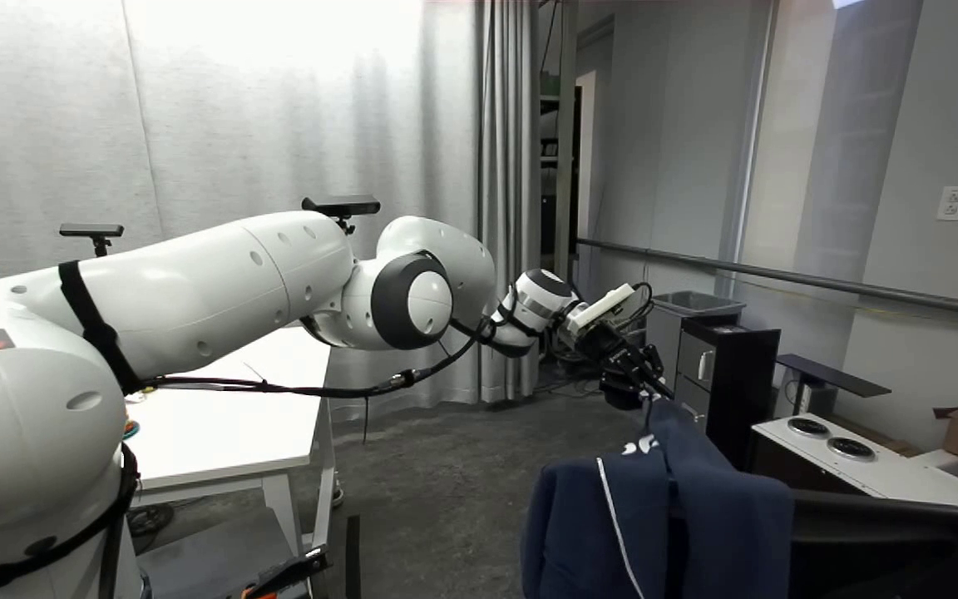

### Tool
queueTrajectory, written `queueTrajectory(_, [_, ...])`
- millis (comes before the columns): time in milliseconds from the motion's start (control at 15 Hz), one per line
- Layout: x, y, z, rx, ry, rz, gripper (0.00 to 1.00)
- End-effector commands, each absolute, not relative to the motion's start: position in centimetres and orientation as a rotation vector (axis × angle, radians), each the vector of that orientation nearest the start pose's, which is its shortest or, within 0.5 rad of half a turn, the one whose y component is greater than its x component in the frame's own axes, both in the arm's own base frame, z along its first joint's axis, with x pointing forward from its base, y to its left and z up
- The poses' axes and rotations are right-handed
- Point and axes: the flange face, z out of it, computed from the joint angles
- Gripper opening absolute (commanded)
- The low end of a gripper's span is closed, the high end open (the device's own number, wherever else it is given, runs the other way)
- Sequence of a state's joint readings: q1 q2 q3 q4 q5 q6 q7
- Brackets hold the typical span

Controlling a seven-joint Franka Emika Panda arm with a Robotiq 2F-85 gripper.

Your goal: Put the hoodie on the seat of the chair

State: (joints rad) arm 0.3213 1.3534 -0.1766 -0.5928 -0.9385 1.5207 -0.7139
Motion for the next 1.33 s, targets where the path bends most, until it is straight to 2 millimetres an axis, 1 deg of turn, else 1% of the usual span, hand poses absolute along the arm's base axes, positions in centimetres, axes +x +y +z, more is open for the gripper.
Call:
queueTrajectory(0, [76.3, 9.8, 19.2, 1.768, 1.124, -0.838, 0.55])
queueTrajectory(133, [75.8, 9.8, 19.3, 1.808, 1.111, -0.866, 0.68])
queueTrajectory(200, [75.6, 9.7, 19.3, 1.829, 1.098, -0.873, 0.77])
queueTrajectory(267, [77.0, 3.5, 20.1, 1.846, 1.081, -0.876, 0.83])
queueTrajectory(333, [77.0, 2.7, 20.5, 1.862, 1.055, -0.874, 0.92])
queueTrajectory(400, [77.2, 1.8, 21.1, 1.887, 1.032, -0.863, 0.98])
queueTrajectory(467, [77.4, 0.1, 21.5, 1.917, 1.000, -0.845, 1.00])
queueTrajectory(667, [77.6, -4.4, 23.0, 2.037, 0.913, -0.795, 1.00])
queueTrajectory(800, [77.7, -6.4, 23.8, 2.097, 0.845, -0.756, 1.00])
queueTrajectory(1000, [77.9, -7.8, 24.5, 2.145, 0.751, -0.687, 1.00])
queueTrajectory(1133, [78.5, -7.9, 25.4, 2.148, 0.677, -0.585, 1.00])
queueTrajectory(1267, [79.3, -6.9, 26.6, 2.165, 0.624, -0.466, 1.00])
